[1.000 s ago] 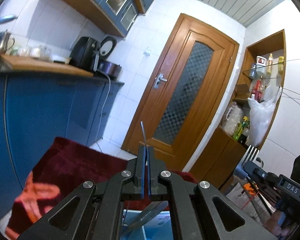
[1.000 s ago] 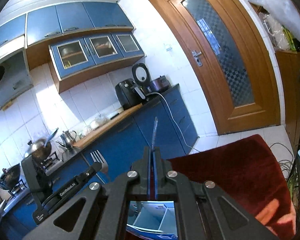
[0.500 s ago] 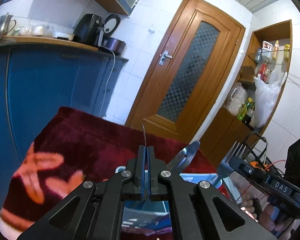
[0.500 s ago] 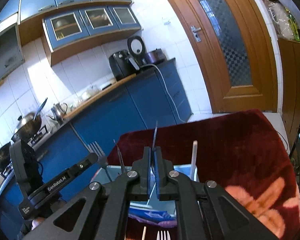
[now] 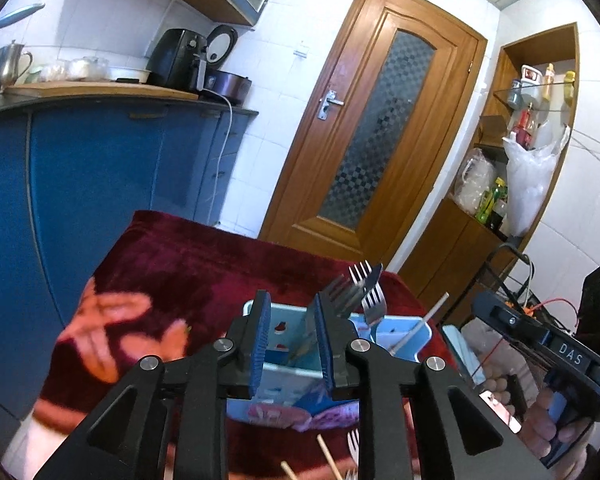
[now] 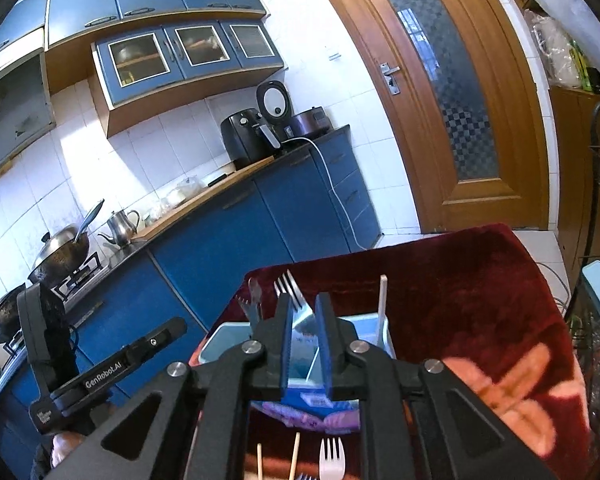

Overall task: Organize utensils
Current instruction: 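Drop the fork into the caddy with the left tool while the right tool releases the knife there, then grasp a wooden chopstick with the left tool while the right tool grasps the white plastic fork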

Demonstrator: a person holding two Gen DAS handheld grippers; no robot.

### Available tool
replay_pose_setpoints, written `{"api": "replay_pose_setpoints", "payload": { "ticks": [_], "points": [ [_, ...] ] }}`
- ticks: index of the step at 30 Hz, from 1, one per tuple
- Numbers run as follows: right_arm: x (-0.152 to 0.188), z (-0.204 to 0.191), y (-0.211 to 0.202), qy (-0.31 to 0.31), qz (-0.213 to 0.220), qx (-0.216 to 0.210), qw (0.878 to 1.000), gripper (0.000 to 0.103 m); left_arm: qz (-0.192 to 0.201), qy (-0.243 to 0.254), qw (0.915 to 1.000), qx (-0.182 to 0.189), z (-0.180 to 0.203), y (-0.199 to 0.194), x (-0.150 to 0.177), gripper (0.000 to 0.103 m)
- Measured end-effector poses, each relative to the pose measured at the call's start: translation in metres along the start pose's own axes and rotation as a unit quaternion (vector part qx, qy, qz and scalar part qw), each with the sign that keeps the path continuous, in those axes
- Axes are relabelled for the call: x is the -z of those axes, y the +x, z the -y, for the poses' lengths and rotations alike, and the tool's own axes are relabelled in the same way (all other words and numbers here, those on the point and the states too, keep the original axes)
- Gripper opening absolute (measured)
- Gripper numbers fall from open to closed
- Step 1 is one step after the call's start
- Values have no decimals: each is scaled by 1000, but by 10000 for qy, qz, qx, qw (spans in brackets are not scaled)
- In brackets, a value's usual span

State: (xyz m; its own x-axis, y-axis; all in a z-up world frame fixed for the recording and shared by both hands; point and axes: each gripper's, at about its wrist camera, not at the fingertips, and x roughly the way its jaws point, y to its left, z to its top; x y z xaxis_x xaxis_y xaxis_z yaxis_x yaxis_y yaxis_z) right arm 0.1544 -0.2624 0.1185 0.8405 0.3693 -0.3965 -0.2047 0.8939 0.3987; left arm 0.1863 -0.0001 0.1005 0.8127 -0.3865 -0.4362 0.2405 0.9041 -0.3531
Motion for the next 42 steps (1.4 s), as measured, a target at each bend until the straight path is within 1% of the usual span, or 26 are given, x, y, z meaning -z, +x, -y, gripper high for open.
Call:
{"api": "replay_pose_setpoints", "payload": {
  "ticks": [5,10,17,20,27,37,42],
  "points": [
    [10,-6,-14,-130,-193,155,9996,15,-217,6,9998,6,0,-15,5,23],
    [24,-10,-24,-189,-490,312,9981,15,-423,184,9989,-117,7,-29,15,23],
    [59,-6,-27,-150,-1054,526,9929,15,-1012,274,9944,-144,13,-33,38,23],
    [74,0,-25,-48,-1277,581,9901,15,-1276,282,9913,-183,15,-29,51,23],
    [97,9,-21,75,-1677,701,9833,15,-1728,274,9840,-342,16,-16,73,23],
    [114,14,-11,172,-2074,693,9756,15,-2444,256,9684,-427,17,8,99,23],
    [119,18,-5,224,-2205,712,9725,15,-2704,206,9614,-470,17,22,106,23]
  ]
}}
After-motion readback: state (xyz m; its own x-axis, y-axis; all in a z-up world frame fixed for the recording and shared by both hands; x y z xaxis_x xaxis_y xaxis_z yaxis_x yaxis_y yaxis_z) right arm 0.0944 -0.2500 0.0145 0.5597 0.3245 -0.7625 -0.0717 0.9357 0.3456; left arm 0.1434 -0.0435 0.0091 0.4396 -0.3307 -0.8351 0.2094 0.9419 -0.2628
